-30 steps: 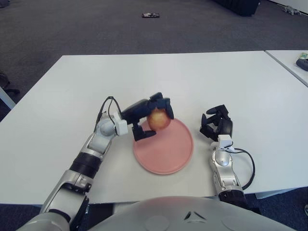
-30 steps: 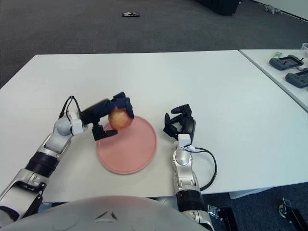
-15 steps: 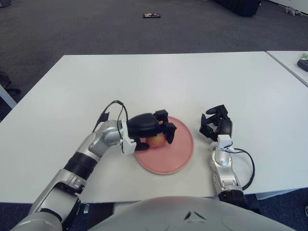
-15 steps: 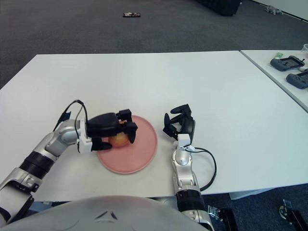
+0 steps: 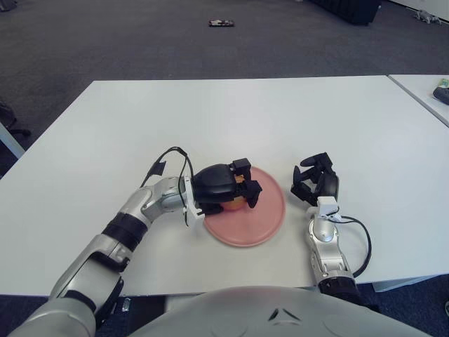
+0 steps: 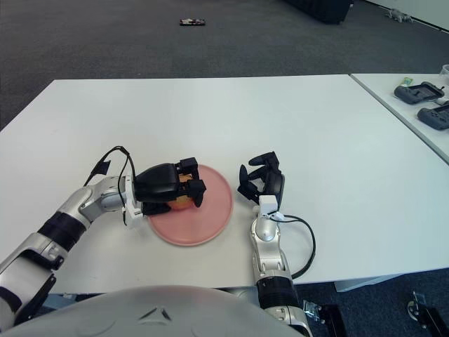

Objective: Put the apple into the plate.

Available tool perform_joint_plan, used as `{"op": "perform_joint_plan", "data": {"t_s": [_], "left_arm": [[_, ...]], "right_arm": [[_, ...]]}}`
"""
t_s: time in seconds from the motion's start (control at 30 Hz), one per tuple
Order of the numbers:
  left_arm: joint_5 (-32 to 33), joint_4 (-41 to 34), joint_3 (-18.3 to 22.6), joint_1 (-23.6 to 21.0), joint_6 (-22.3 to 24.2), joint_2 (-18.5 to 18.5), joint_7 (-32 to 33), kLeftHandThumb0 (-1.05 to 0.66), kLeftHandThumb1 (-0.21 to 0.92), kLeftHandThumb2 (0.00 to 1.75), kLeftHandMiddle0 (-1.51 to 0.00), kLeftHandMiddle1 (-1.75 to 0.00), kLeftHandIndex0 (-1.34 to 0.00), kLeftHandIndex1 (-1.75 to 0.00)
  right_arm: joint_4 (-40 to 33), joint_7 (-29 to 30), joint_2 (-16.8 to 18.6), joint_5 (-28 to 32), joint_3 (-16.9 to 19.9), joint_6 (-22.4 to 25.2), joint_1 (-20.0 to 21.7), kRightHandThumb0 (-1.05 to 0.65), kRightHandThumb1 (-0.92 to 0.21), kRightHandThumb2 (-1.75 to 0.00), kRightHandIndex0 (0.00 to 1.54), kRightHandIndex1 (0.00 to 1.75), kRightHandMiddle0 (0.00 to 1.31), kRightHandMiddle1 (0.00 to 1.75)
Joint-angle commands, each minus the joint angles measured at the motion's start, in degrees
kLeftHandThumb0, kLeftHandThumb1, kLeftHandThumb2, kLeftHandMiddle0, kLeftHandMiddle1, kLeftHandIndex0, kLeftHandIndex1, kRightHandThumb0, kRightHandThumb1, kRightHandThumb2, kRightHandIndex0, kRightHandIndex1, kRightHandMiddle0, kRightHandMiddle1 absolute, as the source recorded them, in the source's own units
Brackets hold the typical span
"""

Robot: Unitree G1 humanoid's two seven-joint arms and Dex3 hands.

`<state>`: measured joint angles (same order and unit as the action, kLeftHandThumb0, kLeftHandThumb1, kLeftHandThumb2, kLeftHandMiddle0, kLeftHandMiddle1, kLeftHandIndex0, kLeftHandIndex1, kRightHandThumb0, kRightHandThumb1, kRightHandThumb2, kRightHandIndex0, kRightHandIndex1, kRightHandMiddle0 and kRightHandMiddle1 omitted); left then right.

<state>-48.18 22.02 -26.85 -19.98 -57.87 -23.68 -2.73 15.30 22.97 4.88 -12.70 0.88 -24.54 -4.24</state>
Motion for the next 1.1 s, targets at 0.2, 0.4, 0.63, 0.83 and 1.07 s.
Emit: {"op": "perform_joint_plan", "data": {"t_s": [0.2, 0.4, 0.63, 0.83, 1.07], "left_arm": [[-3.55, 4.11, -3.97, -0.14, 1.26, -1.10, 3.93, 0.00, -0.08, 1.73, -0.95, -1.64, -0.67, -1.75], [-1.47, 4.91, -4.53, -0.27, 0.38, -1.07, 4.75, 0.00, -0.07, 1.74, -0.92, -1.72, -0.67, -1.72], [4.02, 5.29, -5.84, -2.34, 0.13, -1.73, -0.75, -0.01, 0.14, 1.51, -0.74, -1.74, -0.54, -1.69], [7.05, 4.96, -6.46, -2.64, 1.08, -1.79, -4.18, -0.07, 0.62, 0.92, -0.30, -1.67, -0.33, -1.69], [10.27, 5.35, -6.01, -2.20, 2.26, -0.83, -5.45, -0.48, 0.56, 1.01, -0.02, -1.10, -0.05, -1.28]], "right_arm": [[-1.18, 0.22, 0.12, -0.31, 0.13, 0.80, 0.08, -0.40, -0.59, -0.99, 0.68, 1.64, 0.40, 1.75], [-1.24, -0.14, 0.08, 0.09, 0.17, 0.92, 0.09, -0.40, -0.58, -1.00, 0.67, 1.65, 0.41, 1.75], [-0.97, -0.09, -0.09, -0.18, 0.10, 0.72, 0.35, -0.40, -0.58, -1.00, 0.66, 1.67, 0.41, 1.75], [-0.95, 0.23, -0.05, -0.45, 0.08, 0.74, 0.43, -0.40, -0.58, -0.99, 0.66, 1.67, 0.41, 1.75], [-1.40, -0.23, 0.05, -0.08, 0.02, 1.25, 0.30, -0.40, -0.58, -0.99, 0.66, 1.67, 0.41, 1.75]]}}
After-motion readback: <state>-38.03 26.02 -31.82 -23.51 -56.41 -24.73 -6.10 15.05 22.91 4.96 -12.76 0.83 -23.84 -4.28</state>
